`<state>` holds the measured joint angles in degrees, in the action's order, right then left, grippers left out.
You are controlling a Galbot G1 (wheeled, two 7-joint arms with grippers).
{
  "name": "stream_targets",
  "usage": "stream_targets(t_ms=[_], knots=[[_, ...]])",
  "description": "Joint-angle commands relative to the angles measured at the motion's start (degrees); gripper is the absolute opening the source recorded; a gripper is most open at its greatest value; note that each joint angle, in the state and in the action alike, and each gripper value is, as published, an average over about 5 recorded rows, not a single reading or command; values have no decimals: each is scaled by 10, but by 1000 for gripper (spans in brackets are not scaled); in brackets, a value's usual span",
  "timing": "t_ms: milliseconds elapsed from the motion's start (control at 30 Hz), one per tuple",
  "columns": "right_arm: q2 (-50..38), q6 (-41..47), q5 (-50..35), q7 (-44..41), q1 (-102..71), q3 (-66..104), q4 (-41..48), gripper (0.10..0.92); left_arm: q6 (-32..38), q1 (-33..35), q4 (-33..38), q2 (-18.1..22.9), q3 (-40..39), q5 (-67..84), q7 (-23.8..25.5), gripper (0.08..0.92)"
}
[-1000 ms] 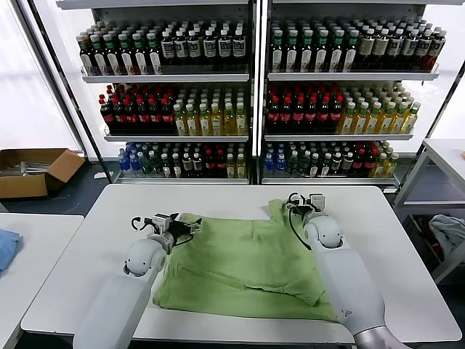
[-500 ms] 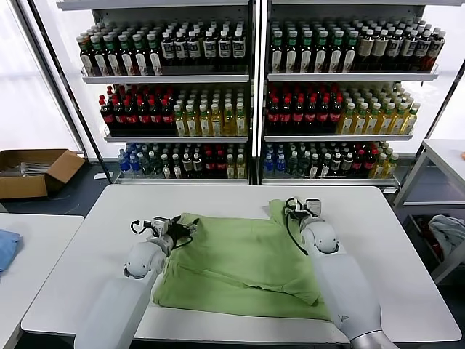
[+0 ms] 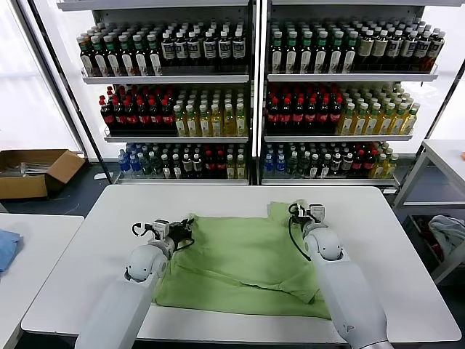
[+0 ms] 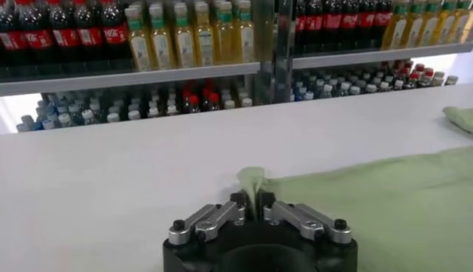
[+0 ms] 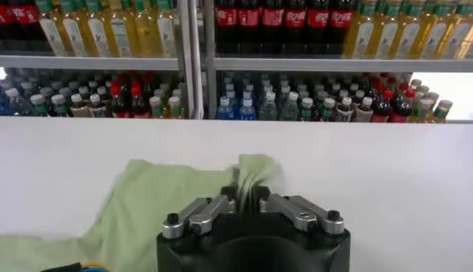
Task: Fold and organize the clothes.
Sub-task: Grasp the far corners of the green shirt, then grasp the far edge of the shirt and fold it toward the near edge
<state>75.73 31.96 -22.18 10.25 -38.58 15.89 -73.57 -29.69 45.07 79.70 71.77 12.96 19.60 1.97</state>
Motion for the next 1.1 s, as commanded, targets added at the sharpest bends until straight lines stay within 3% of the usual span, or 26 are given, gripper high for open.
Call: stream_targets(t_ms=[33, 333, 567, 1100], knots=[[-5, -5, -8, 0, -13, 11, -58, 107, 66, 2, 13, 4, -1, -19, -8, 106], [-9, -14, -16, -5, -35, 37, -166, 106, 126, 23, 51, -1, 0, -25, -8, 87], [-12, -8, -14, 10, -86, 49, -252, 106, 123, 55, 80, -13, 10, -37, -3, 87], [28, -30, 39, 38, -337, 117, -400, 106, 122, 214, 214, -46, 39, -70, -8, 87]])
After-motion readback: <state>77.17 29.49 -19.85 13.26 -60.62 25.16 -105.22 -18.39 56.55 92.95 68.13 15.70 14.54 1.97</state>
